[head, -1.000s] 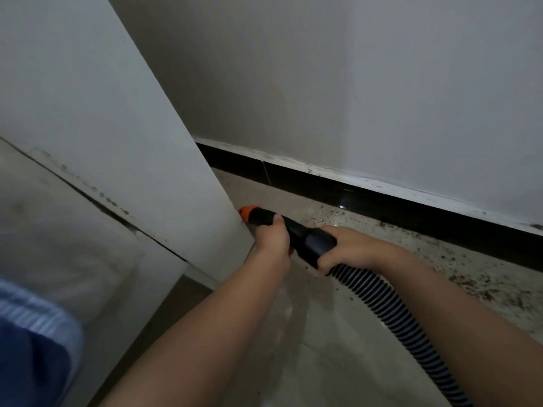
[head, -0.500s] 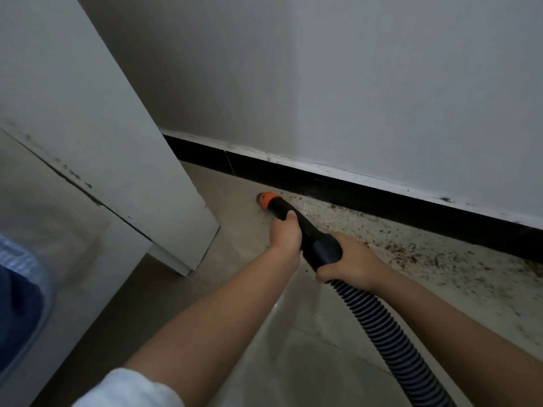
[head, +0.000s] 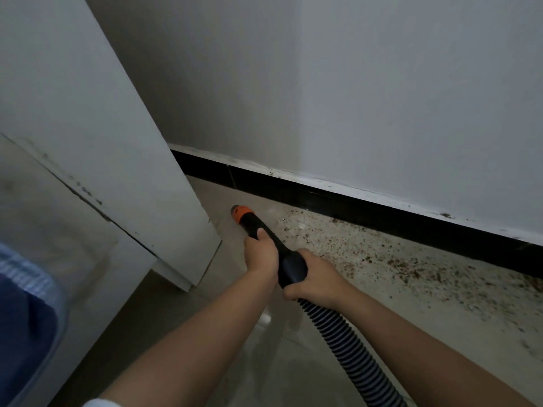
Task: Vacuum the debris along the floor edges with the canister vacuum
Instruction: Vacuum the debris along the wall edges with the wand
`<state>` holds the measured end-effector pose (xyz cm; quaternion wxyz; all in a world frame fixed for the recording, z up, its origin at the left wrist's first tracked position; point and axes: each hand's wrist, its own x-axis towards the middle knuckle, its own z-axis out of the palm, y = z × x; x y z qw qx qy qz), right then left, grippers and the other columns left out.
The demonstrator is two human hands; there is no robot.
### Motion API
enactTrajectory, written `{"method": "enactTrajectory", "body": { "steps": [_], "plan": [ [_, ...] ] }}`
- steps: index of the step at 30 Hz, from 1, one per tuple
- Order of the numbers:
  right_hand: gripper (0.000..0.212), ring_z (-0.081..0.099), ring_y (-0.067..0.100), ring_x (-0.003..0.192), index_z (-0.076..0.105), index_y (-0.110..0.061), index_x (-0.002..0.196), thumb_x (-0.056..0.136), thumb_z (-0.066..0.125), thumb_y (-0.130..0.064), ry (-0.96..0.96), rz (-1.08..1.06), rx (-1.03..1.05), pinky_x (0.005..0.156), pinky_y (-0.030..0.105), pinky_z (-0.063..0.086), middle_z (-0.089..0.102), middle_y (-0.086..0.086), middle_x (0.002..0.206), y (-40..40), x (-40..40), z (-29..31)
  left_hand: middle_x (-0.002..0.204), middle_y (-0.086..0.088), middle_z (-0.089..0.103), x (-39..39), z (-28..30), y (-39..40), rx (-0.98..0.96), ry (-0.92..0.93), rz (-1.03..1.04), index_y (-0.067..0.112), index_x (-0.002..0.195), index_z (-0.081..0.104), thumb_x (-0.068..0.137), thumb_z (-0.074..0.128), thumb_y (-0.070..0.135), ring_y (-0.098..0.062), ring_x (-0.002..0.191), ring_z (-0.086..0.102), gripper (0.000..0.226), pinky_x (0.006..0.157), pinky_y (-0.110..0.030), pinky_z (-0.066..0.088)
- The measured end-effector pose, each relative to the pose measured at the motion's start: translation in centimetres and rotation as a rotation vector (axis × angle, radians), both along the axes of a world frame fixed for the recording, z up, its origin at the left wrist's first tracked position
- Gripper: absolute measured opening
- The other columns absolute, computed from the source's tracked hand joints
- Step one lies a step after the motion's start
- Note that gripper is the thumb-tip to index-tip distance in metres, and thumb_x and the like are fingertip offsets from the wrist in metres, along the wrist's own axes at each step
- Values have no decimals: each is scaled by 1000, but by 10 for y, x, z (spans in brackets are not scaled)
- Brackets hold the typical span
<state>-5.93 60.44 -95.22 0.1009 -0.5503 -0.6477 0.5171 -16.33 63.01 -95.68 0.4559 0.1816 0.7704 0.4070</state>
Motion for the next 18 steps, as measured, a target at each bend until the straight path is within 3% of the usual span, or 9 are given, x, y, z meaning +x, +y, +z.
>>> {"method": "enactTrajectory", "body": {
  "steps": [3, 10, 18],
  "plan": [
    [47, 53, 11, 79, 46, -19, 104, 67, 75, -17, 29, 4, -19, 63, 22, 46, 52, -3, 92, 3, -14, -4, 120, -19, 53, -17, -6, 3, -17, -7, -11, 2, 128, 41, 101, 29, 30, -35, 109, 53, 41, 94, -41, 45],
    [48, 50, 3, 72, 43, -23, 103, 66, 74, -21, -46, -90, 7, 54, 18, 39, 51, -9, 86, 10, -12, -8, 128, -19, 52, -20, -6, 23, -7, -196, -103, 3, 134, 40, 99, 37, 31, -34, 114, 53, 44, 99, -45, 45],
    [45, 53, 7, 79, 49, -25, 103, 66, 73, -15, 14, -88, -46, 60, 21, 41, 55, -5, 93, 44, -19, -15, 131, -19, 50, -33, -7, 49, -5, -180, -70, 6, 136, 37, 98, 42, 27, -36, 116, 52, 44, 98, -47, 45]
  ]
}}
